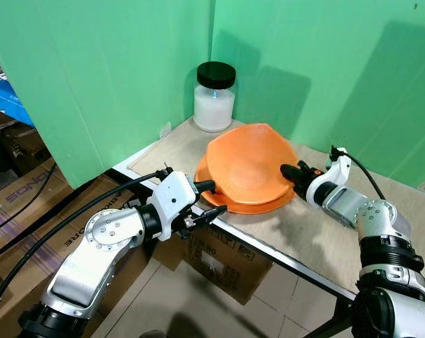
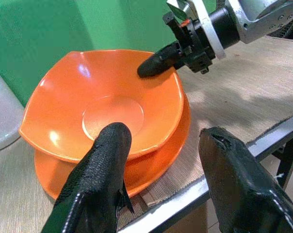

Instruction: Setting the table

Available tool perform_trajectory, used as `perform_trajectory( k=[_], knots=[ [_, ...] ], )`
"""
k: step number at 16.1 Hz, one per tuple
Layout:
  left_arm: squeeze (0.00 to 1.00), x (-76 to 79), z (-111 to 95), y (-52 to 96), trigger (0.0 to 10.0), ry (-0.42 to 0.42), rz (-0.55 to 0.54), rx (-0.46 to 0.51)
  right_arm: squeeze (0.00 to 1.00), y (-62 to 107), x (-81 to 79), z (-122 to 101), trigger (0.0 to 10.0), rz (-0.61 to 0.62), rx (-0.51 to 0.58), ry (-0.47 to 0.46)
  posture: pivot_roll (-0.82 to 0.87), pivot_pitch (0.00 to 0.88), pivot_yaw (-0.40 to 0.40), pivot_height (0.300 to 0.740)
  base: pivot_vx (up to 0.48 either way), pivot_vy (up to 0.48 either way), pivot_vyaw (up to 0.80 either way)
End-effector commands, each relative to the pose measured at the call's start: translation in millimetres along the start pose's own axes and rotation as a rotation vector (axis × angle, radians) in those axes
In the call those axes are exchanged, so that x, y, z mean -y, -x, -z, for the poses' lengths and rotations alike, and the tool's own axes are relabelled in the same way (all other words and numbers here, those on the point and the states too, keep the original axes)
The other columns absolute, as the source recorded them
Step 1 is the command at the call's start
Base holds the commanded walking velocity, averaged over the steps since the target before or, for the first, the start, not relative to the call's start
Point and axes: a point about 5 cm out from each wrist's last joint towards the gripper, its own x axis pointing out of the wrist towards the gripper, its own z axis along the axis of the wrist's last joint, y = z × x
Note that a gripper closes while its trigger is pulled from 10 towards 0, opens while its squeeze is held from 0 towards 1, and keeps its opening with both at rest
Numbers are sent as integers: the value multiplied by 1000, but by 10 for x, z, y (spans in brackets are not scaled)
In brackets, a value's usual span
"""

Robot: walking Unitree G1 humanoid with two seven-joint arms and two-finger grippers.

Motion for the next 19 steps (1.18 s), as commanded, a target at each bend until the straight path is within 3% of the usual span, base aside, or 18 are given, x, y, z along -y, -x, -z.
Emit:
perform_trajectory(
  k=[1, 5, 7, 8, 9, 10, 11, 12, 13, 14, 15, 17, 19],
  knots=[
    [0, -21, -8, -3, 10000, -10, 4, -3, 0, 12, 23, -30, 0, 21, 10, -25, 69, 0, -74, 740, 0, 0, 0],
    [0, -21, -19, 5, 10000, -12, -8, 1, 0, 82, 7, -114, 0, 19, 65, -44, 69, 0, -79, 740, 0, 0, 0],
    [0, -36, -48, 36, 10000, -8, -37, 14, 0, 204, -112, -282, 0, -11, 184, -11, 70, 0, -83, 740, 0, 0, 0],
    [0, -45, -75, 51, 10000, -7, -59, 24, 0, 317, -191, -384, 0, -15, 261, 52, 72, 0, -86, 740, 0, 0, 0],
    [0, -73, -114, 66, 10000, 2, -106, 45, 0, 482, -281, -487, 0, -12, 365, 173, 72, 0, -87, 740, 0, 0, 0],
    [0, -106, -149, 81, 10000, 1, -160, 61, 0, 630, -370, -527, 0, -27, 427, 275, 70, 0, -87, 740, 0, 0, 0],
    [0, -123, -167, 89, 10000, 1, -186, 71, 0, 704, -408, -535, 0, -32, 457, 306, 66, 0, -83, 740, 0, 0, 0],
    [0, -176, -222, 99, 10000, 2, -278, 97, 0, 916, -510, -536, 0, -50, 549, 394, 56, 0, -72, 740, 0, 0, 0],
    [0, -192, -257, 106, 10000, 10, -341, 116, 0, 1066, -576, -494, 2588, -36, 610, 462, 47, 0, -61, 740, 0, 0, 0],
    [0, -192, -264, 108, 10000, 27, -397, 122, 0, 1158, -613, -428, 9333, -11, 641, 492, 35, 0, -48, 740, 0, 0, 0],
    [0, -185, -265, 104, 10000, 41, -419, 124, 0, 1193, -623, -388, 10000, 9, 652, 520, 32, 0, -46, 740, 0, 0, 0],
    [0, -177, -242, 74, 10000, 103, -513, 132, 0, 1286, -687, -178, 10000, 1, 705, 628, 24, 0, -36, 740, 0, 0, 0],
    [0, -170, -225, 58, 10000, 164, -581, 140, 0, 1252, -720, 13, 10000, 51, 660, 749, 32, 0, -45, 740, 0, 0, 0]
  ],
)
